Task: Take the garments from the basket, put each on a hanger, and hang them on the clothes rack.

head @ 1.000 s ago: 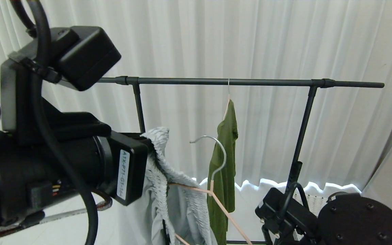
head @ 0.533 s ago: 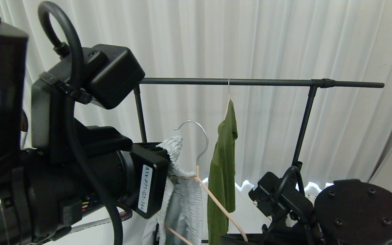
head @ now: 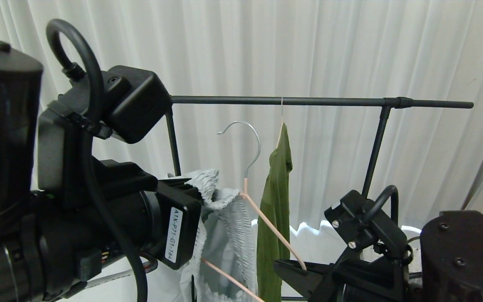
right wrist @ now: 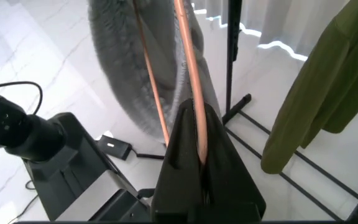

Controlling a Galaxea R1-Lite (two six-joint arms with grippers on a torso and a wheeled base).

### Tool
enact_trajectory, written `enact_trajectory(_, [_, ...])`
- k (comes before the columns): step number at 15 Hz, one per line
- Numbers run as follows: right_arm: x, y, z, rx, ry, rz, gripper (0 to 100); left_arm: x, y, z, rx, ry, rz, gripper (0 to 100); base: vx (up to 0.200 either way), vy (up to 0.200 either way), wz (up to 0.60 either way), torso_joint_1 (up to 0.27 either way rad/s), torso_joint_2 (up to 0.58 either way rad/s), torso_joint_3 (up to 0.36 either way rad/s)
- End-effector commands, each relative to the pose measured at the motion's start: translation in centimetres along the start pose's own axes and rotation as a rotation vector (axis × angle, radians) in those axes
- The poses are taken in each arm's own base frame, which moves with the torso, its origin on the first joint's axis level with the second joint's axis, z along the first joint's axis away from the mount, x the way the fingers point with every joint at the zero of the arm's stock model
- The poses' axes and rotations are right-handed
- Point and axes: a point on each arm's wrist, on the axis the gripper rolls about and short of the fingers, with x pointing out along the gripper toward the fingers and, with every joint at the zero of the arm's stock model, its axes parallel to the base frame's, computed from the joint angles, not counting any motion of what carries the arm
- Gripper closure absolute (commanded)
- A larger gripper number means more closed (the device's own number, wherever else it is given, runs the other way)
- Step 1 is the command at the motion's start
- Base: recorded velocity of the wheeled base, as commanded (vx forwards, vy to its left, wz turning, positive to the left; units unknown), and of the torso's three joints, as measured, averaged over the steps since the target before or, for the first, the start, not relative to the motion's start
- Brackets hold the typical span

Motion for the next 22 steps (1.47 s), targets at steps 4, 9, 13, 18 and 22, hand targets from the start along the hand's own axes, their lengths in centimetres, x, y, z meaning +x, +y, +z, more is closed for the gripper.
enact_trajectory(4, [-1.9, -0.4, 0.3, 0.000, -0.075, 0.019, 100, 0.2, 0.0, 0.2, -0.009, -0.015, 0.025, 100, 0.000, 0.000, 0.00, 0.000, 0.00, 0.000])
enact_trajectory(9, [-2.1, -0.3, 0.8, 0.004, -0.107, 0.028, 100, 1.2, -2.0, 0.2, 0.025, -0.053, -0.030, 100, 0.000, 0.000, 0.00, 0.000, 0.00, 0.000])
enact_trajectory(13, [-2.6, -1.2, 1.6, 0.023, -0.152, 0.000, 100, 1.1, -1.9, 0.1, 0.035, -0.054, -0.028, 100, 0.000, 0.000, 0.00, 0.000, 0.00, 0.000])
enact_trajectory(18, [-3.1, -1.9, 2.3, 0.039, -0.187, -0.022, 100, 1.1, -2.0, 0.0, 0.040, -0.054, -0.035, 100, 0.000, 0.000, 0.00, 0.000, 0.00, 0.000])
enact_trajectory(22, [-3.3, -1.8, 2.5, 0.040, -0.195, -0.017, 100, 0.7, -3.1, -0.2, 0.061, -0.052, -0.079, 0, 0.000, 0.000, 0.00, 0.000, 0.00, 0.000])
